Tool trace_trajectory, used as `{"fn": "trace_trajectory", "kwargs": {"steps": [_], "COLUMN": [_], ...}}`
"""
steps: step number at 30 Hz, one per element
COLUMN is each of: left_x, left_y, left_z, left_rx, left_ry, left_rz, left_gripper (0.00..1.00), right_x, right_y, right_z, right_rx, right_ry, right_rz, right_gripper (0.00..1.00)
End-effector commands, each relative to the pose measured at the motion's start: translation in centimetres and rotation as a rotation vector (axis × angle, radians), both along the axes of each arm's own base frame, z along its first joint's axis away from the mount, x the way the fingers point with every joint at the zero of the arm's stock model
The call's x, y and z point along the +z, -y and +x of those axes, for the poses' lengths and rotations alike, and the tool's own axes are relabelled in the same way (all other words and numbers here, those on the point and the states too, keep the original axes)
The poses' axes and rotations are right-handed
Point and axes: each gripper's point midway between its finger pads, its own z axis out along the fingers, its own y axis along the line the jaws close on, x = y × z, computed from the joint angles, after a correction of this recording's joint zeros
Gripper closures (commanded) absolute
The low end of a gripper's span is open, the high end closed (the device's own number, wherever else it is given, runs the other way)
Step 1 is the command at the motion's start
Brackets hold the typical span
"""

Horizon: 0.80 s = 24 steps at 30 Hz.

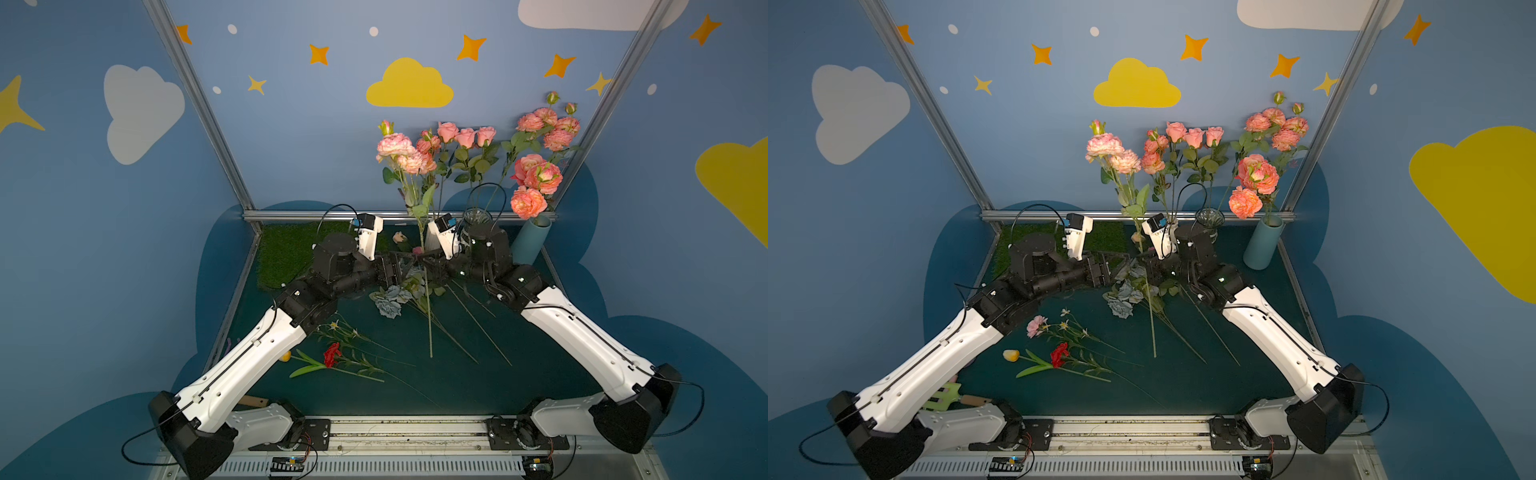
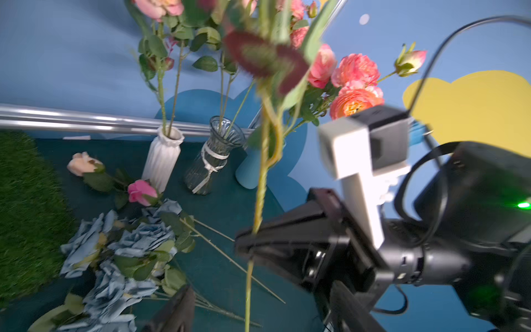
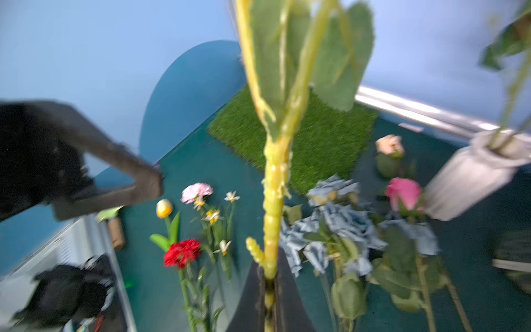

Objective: Place the pink flowers into the vase
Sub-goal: Pick up the flower at the center of the board, then place the flower in the vase.

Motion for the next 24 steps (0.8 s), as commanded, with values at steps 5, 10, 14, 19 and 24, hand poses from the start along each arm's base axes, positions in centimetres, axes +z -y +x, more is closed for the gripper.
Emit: {"fn": "trace_trajectory", "kwargs": {"steps": [5,10,14,19,24], "left_x": [-3.9,-6.6,-7.7,-8.6,-9.9], "left_y": [-5.0,-4.2,-3.1,-1.1,1.3], "left_z": [2.5,6.1,9.7,14.7,19.3], "left_rx": [0.228,0.214,0.188,0.131,0.065], "left_ry": [-0.104,-0.229,-0.306,-0.372,-0.425], "left_rz": [0.137,0.140,0.109,0.089,0.084], "left_gripper": [0.26,0.28,0.29,0.31,0.31], "right_x": [9.1,12.5,13.7,14.7,17.0], "right_y": [6.4,8.1,8.7,8.1,7.8], "right_z": [6.9,9.3,10.8,12.2,12.6], "right_rx": [-0.404,-0.534,-0.605,-0.641,-0.647], "right_ry": [0.341,0.527,0.659,0.818,0.906], "right_rz": [0.037,0.077,0.117,0.150,0.176], "right_gripper": [1.00,1.00,1.00,1.00,1.00]}}
